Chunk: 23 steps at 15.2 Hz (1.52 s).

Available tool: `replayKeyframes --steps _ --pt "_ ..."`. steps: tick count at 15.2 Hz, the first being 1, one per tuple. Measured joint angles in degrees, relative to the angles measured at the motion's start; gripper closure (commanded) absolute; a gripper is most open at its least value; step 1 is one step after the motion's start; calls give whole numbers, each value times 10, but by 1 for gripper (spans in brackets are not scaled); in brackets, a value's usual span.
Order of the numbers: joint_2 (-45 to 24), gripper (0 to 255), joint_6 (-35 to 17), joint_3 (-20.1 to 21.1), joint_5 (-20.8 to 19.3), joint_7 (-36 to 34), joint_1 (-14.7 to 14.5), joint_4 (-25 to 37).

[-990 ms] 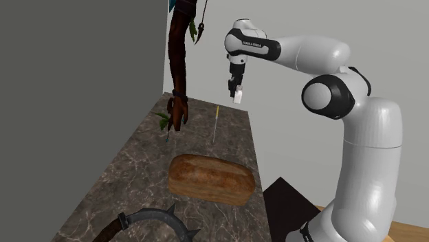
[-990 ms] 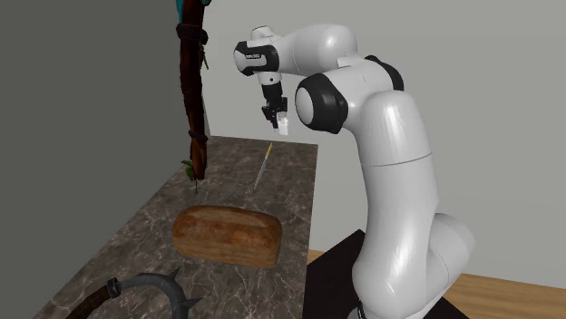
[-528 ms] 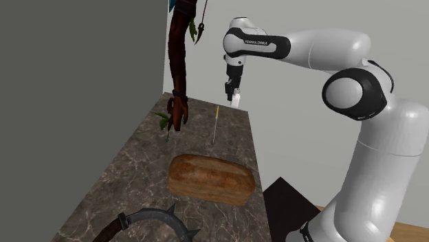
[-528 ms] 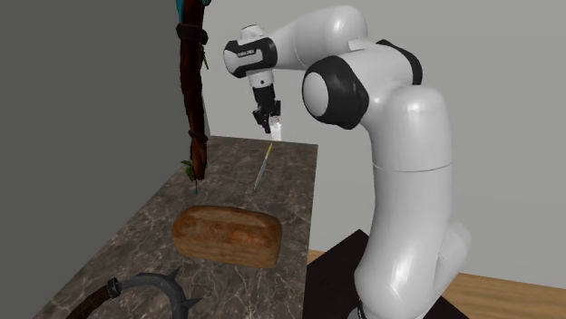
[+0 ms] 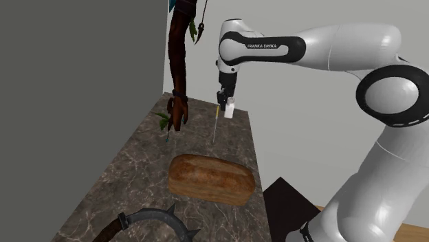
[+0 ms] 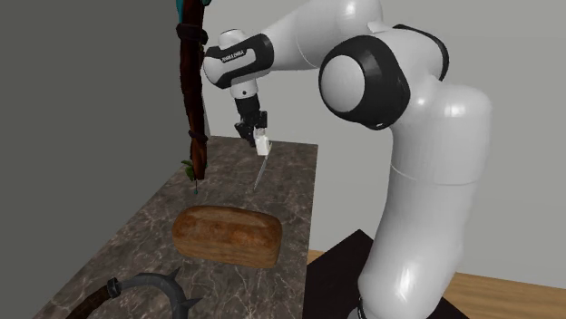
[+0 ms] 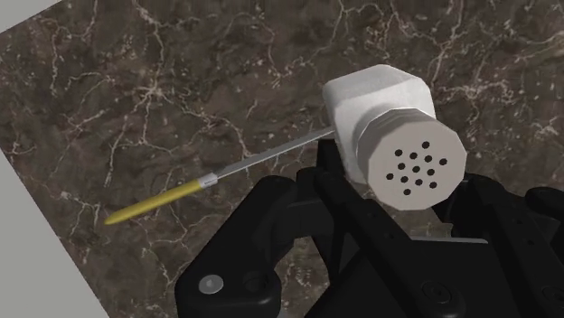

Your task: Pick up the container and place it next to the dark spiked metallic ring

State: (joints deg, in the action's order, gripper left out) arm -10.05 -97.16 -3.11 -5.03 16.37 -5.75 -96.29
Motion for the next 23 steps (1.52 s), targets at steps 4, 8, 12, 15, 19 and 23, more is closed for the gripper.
replayKeyframes --steps 4,8,12,15,19,23 --pt "45 255 -13 21 3 -49 -27 -62" --pt "76 255 -16 43 10 -95 -53 -100" --pt "91 255 -24 70 19 -149 -81 -126" --pt "102 255 -29 90 27 -187 -101 -144" --pt "107 255 -32 117 38 -237 -127 -153" --pt "105 255 -32 144 48 -288 -154 -152"
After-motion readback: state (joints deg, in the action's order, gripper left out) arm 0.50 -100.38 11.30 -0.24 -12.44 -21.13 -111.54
